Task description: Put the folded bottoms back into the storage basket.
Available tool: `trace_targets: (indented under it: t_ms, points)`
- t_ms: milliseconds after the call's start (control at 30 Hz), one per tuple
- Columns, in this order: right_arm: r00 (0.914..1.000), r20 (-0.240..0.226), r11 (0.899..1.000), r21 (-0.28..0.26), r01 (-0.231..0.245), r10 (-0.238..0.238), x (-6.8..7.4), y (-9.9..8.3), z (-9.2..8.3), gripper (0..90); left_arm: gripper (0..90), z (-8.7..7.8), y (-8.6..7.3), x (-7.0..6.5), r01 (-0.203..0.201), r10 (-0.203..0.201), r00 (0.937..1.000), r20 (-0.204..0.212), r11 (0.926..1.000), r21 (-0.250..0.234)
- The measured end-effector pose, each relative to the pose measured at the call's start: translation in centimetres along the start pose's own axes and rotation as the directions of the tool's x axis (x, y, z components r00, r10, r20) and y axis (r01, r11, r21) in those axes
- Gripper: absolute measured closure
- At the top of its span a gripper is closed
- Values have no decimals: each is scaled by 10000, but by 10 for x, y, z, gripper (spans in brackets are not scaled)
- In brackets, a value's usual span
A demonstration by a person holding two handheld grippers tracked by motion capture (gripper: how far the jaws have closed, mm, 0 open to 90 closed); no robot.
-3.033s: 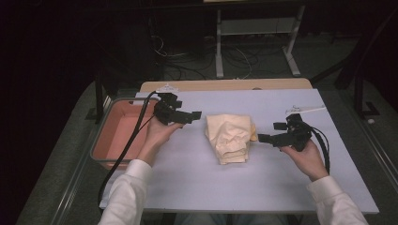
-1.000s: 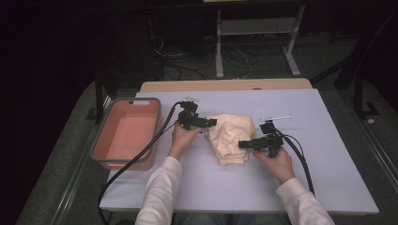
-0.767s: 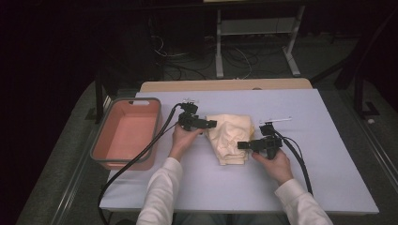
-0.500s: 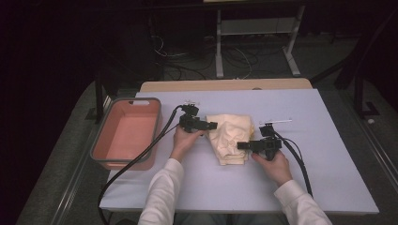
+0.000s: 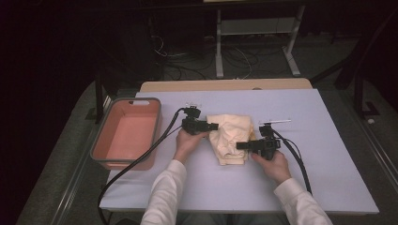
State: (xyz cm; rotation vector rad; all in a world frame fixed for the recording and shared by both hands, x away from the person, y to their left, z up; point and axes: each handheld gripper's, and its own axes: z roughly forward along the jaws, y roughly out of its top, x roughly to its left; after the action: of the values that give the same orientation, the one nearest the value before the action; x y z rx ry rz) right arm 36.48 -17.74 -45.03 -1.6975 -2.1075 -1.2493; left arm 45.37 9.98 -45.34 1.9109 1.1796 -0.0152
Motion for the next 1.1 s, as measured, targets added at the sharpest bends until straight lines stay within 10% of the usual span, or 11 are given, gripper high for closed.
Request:
trace_targets:
  t_ms: [267, 1100]
  points:
    - [9986, 112, 9983, -233, 527, -525, 4, -1, -1, 642, 661, 5, -1, -1, 1339, -1336, 9908, 230, 9910, -92]
    - [9940, 44, 9922, -600, 1097, -1096, 21, 4, -19, 667, 689, -20, 17, -14, 560, -537, 9965, 640, 9978, -351]
